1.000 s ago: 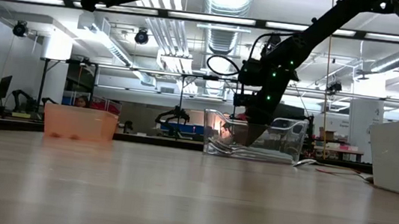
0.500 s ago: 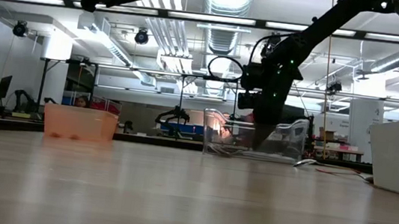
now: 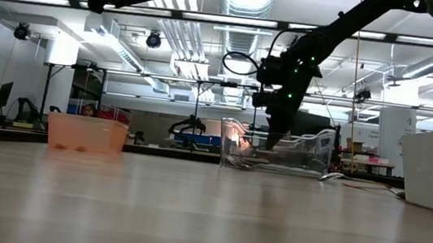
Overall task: Sort silverware by color (type)
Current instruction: Adjust the blue patterned spoon on the transparent bin
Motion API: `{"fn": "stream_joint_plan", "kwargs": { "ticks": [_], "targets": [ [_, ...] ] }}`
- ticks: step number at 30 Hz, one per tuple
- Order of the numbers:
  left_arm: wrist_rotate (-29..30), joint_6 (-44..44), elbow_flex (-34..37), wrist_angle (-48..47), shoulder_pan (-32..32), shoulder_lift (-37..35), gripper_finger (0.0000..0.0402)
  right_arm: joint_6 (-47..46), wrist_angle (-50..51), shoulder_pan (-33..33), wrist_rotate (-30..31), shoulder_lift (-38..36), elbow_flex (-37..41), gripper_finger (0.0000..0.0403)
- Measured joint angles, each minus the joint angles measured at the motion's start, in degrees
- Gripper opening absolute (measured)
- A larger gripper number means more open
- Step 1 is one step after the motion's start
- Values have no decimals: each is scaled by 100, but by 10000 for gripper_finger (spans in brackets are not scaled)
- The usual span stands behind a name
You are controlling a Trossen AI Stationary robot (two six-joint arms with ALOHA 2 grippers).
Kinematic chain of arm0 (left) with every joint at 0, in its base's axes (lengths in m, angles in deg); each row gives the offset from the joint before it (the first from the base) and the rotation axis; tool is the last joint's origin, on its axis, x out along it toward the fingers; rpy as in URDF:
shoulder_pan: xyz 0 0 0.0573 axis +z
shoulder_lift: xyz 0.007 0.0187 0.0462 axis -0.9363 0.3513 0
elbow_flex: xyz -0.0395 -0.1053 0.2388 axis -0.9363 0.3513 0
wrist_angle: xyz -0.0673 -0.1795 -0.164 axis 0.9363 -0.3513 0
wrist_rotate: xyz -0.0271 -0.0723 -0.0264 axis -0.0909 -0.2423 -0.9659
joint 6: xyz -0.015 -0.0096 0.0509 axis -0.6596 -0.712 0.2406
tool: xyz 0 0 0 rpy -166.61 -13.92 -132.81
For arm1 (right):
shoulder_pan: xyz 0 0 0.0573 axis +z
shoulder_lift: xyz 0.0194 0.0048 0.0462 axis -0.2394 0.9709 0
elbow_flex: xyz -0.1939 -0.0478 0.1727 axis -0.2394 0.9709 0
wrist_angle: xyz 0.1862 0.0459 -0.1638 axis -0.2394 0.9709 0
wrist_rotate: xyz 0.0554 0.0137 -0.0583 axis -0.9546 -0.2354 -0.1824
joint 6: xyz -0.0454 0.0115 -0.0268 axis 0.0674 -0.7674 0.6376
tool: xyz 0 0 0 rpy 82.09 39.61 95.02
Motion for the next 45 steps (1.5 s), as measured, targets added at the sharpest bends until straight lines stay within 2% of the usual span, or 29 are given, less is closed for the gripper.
{"fn": "stream_joint_plan", "kwargs": {
  "ticks": [4,11,15,24,35,39,45],
  "targets": [
    [0,0,0,0,0,0,188,43,-200,-8,109,7,-54,63],
    [0,2,0,-2,0,-1,188,43,-148,-1,-176,310,-14,70],
    [0,4,0,-22,-1,-2,188,-120,-152,-1,-188,423,-17,97],
    [0,63,0,-44,-2,-2,188,298,-161,-1,-200,433,3,155],
    [0,66,0,-44,0,-2,188,239,-152,-1,-206,433,63,135],
    [0,66,0,-44,-2,-2,188,-429,-102,-8,-151,433,41,124],
    [0,66,0,-45,0,-2,188,-2061,252,-12,-137,381,-369,113]
  ]
}}
